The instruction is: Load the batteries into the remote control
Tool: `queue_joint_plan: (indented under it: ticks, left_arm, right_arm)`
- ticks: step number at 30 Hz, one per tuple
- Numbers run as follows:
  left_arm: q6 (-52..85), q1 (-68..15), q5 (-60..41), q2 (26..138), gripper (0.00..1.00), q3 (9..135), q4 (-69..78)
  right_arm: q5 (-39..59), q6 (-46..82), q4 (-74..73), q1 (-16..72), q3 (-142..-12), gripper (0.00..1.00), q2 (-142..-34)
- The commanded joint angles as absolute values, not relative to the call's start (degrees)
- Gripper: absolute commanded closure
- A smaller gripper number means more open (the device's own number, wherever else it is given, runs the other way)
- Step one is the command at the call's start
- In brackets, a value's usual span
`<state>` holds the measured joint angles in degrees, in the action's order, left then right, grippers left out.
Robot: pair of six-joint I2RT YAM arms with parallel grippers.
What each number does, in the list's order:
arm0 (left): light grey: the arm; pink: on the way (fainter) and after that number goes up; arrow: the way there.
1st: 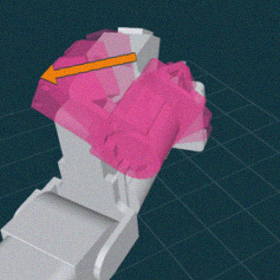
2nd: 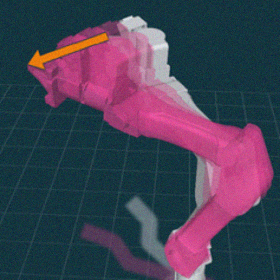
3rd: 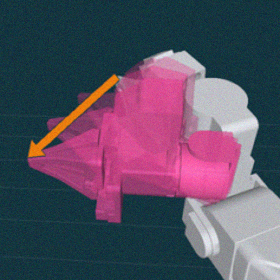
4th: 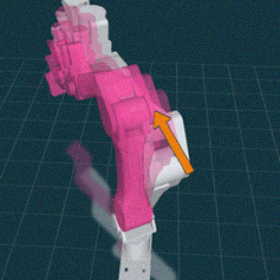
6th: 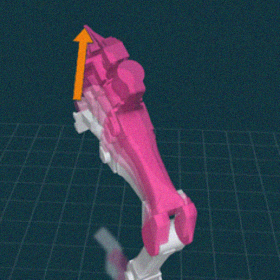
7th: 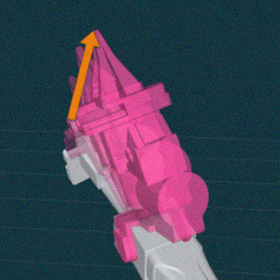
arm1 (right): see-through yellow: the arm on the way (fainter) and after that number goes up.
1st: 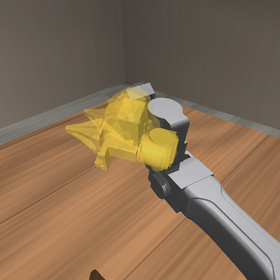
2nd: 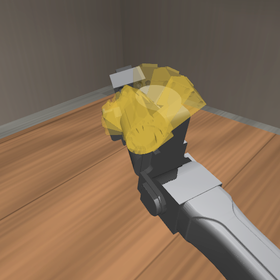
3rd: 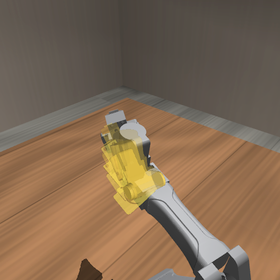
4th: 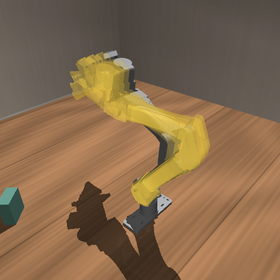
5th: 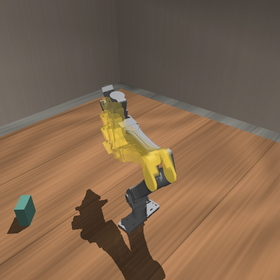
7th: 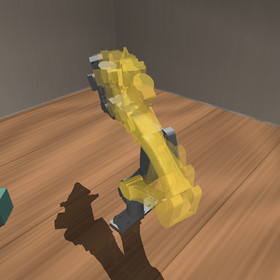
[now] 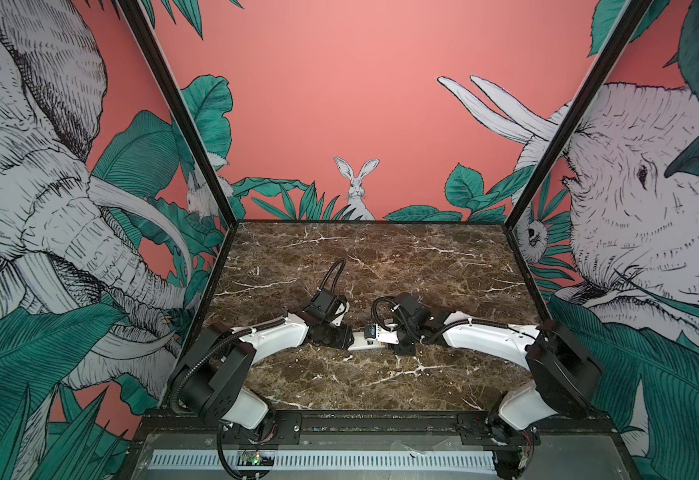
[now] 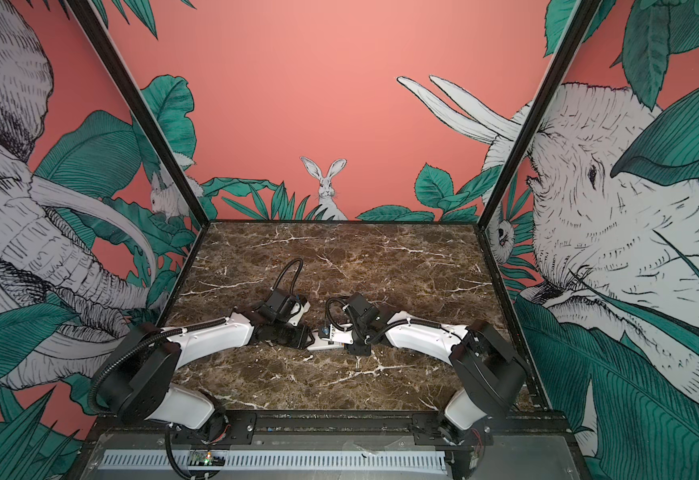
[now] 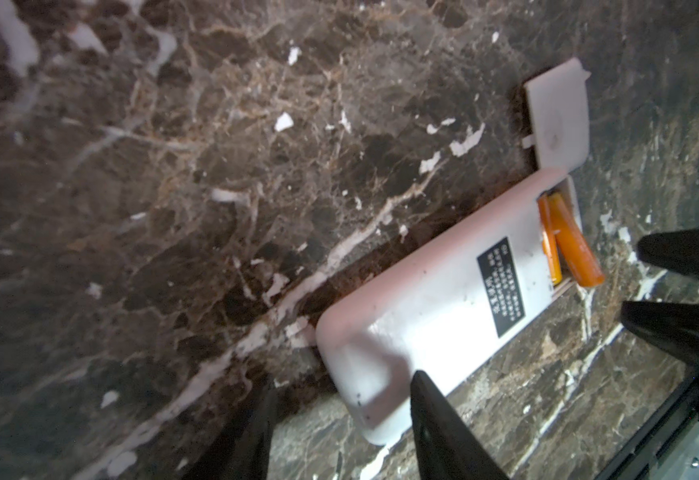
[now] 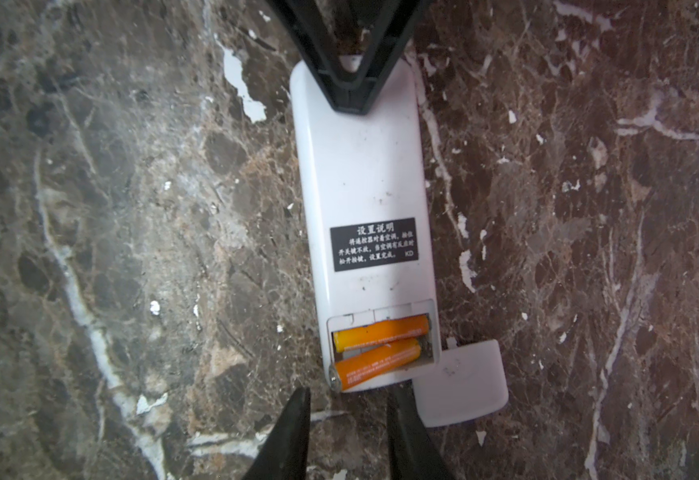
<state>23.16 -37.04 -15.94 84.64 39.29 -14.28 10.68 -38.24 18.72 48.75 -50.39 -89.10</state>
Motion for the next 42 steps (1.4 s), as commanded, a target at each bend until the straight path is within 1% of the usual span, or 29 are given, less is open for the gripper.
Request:
queue_joint_plan:
  ticks: [1, 13, 14, 20, 36, 42]
  left_arm:
    - [23.9, -37.3, -16.6, 85.1, 0.49, 37.6, -14.4]
    - [24.4, -37.3, -17.0, 85.8, 0.53, 36.4, -12.8]
    - [24.4, -37.3, -17.0, 85.9, 0.53, 36.4, -12.7]
    - [24.6, -37.3, -17.1, 86.0, 0.54, 36.3, -12.4]
    - [24.6, -37.3, -17.2, 86.2, 0.56, 35.5, -11.4]
    - [24.6, -37.3, -17.1, 86.5, 0.56, 35.4, -11.2]
  right_arm:
    - [11.1, -39.5, 18.7, 49.1, -52.0, 0.70, -90.1]
    - [10.7, -39.8, 18.6, 49.2, -52.4, 0.76, -91.2]
    - [10.8, -39.7, 18.6, 49.2, -52.5, 0.77, -92.7]
    - [10.7, -39.7, 18.7, 49.3, -53.0, 0.80, -93.8]
    - [8.1, -40.1, 21.1, 49.3, -54.7, 0.92, -96.0]
    - [7.3, -40.0, 21.3, 49.4, -55.4, 0.94, -96.9]
